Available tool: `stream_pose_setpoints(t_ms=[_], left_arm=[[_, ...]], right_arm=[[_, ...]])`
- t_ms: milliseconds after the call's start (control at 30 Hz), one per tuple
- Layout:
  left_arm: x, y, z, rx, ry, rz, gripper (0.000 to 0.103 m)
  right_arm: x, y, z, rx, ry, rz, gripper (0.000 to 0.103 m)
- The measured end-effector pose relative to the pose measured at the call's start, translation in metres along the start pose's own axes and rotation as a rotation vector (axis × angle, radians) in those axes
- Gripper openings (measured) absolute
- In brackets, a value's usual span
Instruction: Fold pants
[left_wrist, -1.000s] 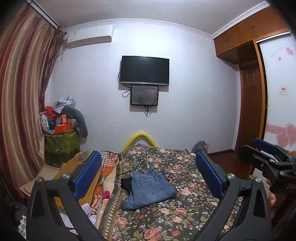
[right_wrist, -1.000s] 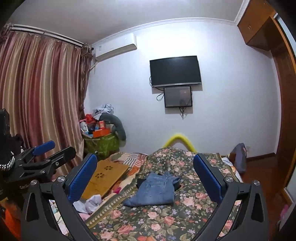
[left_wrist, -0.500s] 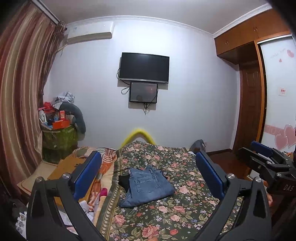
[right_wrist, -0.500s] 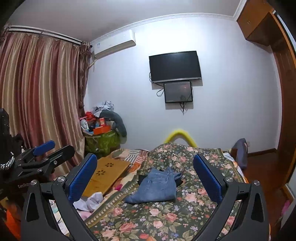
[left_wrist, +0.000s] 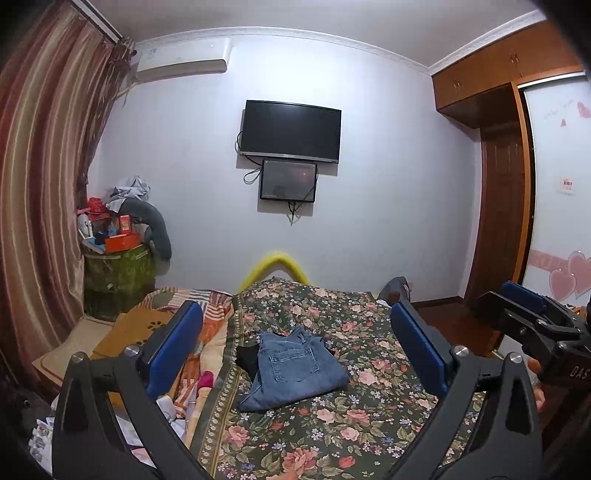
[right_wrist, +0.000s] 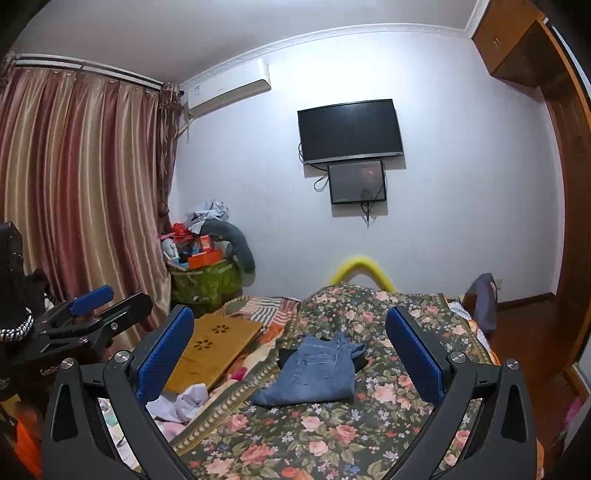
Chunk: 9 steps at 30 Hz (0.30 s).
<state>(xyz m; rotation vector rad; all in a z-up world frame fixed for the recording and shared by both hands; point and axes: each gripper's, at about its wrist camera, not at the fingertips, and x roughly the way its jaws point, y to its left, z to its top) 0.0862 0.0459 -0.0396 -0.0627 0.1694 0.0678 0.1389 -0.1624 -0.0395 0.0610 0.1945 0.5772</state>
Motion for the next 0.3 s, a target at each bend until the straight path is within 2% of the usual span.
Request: stream_pose_setpoints(t_ms=[300], left_arm=[[0.0037, -0.0033, -0.0029, 0.018, 0.006, 0.001, 0.103]], right_arm=[[0.004, -0.0012, -0.002, 0.015, 0.015, 0.017, 0.103]])
